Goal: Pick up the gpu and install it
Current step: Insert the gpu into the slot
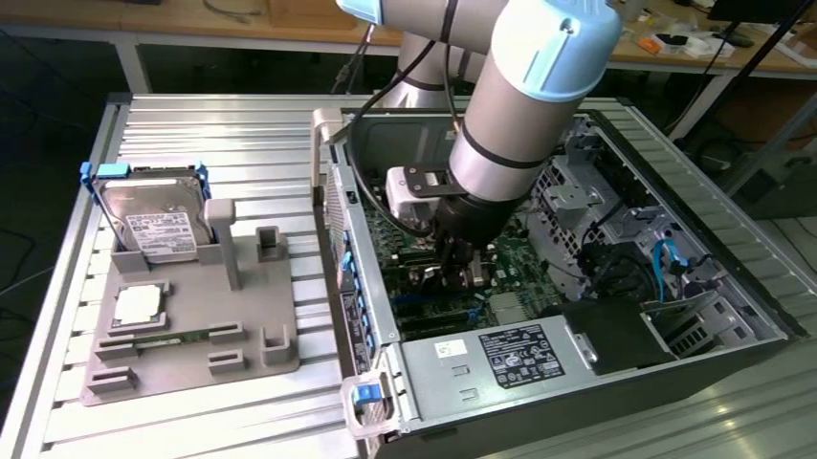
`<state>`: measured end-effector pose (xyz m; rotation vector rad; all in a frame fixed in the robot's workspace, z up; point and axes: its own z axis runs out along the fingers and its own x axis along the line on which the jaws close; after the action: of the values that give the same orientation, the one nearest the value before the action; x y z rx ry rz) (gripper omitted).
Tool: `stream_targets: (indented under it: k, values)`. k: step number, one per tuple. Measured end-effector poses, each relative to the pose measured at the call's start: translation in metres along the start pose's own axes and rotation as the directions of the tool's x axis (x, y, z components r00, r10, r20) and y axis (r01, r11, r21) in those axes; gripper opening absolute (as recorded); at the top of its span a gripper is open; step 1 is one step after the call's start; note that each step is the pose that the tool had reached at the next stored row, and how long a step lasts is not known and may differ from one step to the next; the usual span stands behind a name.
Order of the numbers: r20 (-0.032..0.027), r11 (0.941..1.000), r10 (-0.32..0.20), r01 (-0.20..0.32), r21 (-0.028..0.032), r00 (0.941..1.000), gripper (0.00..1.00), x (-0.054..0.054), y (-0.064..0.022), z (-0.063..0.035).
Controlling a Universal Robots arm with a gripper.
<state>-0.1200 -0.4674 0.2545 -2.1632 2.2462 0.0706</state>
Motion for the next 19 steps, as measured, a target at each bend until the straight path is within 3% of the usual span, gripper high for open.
stream_targets:
  k: [19]
  values:
    - [0.0013,1.0000,0.000,0.000,-0.0002,1.0000,0.27,-0.0011,0.0013,0.0034]
